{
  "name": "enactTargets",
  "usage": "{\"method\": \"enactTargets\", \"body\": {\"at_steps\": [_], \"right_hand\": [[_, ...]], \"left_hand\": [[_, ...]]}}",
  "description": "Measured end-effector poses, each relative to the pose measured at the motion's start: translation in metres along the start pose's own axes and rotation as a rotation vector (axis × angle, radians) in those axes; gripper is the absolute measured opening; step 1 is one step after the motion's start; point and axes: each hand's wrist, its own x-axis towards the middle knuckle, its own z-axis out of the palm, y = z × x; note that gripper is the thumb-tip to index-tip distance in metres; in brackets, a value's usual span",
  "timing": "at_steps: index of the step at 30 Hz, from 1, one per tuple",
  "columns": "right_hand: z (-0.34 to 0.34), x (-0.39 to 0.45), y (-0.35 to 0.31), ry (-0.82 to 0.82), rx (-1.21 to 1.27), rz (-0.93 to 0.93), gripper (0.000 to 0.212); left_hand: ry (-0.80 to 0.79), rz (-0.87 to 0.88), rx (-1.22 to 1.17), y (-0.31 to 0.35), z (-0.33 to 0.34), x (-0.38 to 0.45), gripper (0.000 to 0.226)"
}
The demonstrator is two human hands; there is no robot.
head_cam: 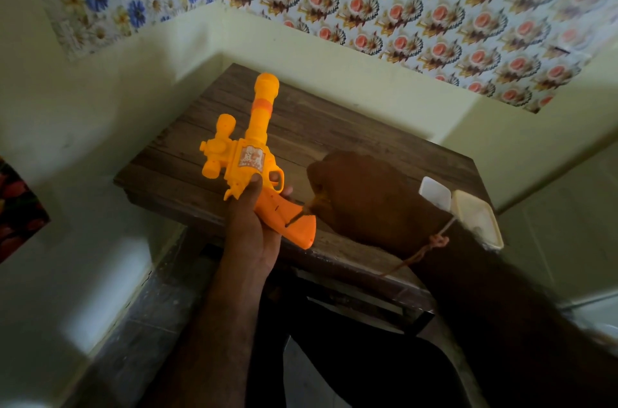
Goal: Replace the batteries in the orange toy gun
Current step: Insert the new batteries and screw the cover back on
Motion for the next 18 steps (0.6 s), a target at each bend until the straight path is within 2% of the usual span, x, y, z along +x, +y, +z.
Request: {"method": "enactTargets", "body": {"at_steps": [2,5,9,11,15,18], "right_hand": [[0.0001,0.0017,0.0014,-0.004,-0.024,0.018,0.030],[0.0051,-0.0007,0.0031,0.005,0.000,0.000,0.039],[0.0034,0.0013,0.0046,0.000,-0.001,-0.034,0.019],[0.0031,0.0038,0.0056,0.021,-0.047,-0.030,0.028],[0.0072,0.0011,0.0054,0.000,0.041,-0.022,0.039],[0.0053,0.0019,0.0053,-0.006,0.065,-0.050,0.023]], "left_hand": [[-0.013,0.008,0.002,0.0000,0.0002,0.0002,0.056],[-0.027,-0.004,0.019,0.0005,0.0006,-0.0001,0.069],[-0.034,-0.003,0.021,-0.0001,0.0013,-0.0002,0.069],[-0.021,-0.012,0.008,0.0001,0.0009,0.0003,0.070],[-0.027,-0.027,-0.010,0.0001,0.0014,0.0009,0.072],[-0.031,-0.010,0.000,-0.0001,0.0004,0.0004,0.068]]}}
